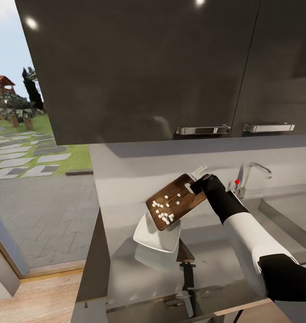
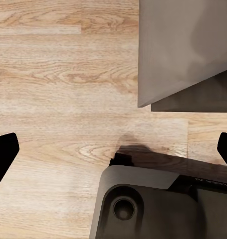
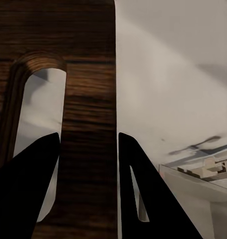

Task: In the kitchen, take the Vidalia onion out of the sink, dice it on the chopping board with the paring knife, put the diced onion into the bowl on the countertop, then place both the paring knife and the chopping board into the sink.

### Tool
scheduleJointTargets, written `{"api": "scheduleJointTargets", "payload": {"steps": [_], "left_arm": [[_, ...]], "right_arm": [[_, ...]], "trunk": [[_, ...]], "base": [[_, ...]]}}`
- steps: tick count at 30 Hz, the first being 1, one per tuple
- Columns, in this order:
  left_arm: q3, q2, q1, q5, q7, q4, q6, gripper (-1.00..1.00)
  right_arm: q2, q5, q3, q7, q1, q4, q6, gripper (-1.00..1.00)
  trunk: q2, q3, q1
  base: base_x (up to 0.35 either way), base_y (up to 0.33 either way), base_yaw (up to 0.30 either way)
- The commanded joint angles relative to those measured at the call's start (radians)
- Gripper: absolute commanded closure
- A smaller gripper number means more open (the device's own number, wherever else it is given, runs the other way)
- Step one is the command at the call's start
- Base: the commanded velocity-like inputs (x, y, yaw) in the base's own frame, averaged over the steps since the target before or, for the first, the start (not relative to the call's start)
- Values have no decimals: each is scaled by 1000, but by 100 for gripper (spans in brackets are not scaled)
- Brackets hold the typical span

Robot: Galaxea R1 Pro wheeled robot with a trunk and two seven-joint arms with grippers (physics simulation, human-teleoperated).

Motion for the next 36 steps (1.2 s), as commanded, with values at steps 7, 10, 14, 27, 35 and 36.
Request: {"api": "scheduleJointTargets", "payload": {"steps": [7,10,14,27,35,36], "left_arm": [[-8,-1,-1,6,1,3,-6,-100],[-8,-1,-1,6,1,3,-6,-100],[-8,-1,-1,6,1,3,-6,-100],[-8,-1,-1,6,1,3,-6,-100],[-8,-1,-1,6,1,3,-6,-100],[-8,-1,-1,6,1,3,-6,-100]], "right_arm": [[0,12,2,8,-1,-2,3,100],[1,12,2,8,-1,-2,3,100],[1,12,2,7,-1,-2,3,100],[1,12,2,7,-1,-2,3,100],[1,12,2,6,0,-2,3,100],[1,12,2,6,-1,-2,3,100]], "trunk": [[-2,-1,1],[-2,-1,1],[-2,-1,1],[-2,-1,1],[-2,-1,1],[-2,-1,1]], "base": [[0,0,0],[0,0,0],[0,0,0],[0,0,0],[0,0,0],[0,0,0]]}}
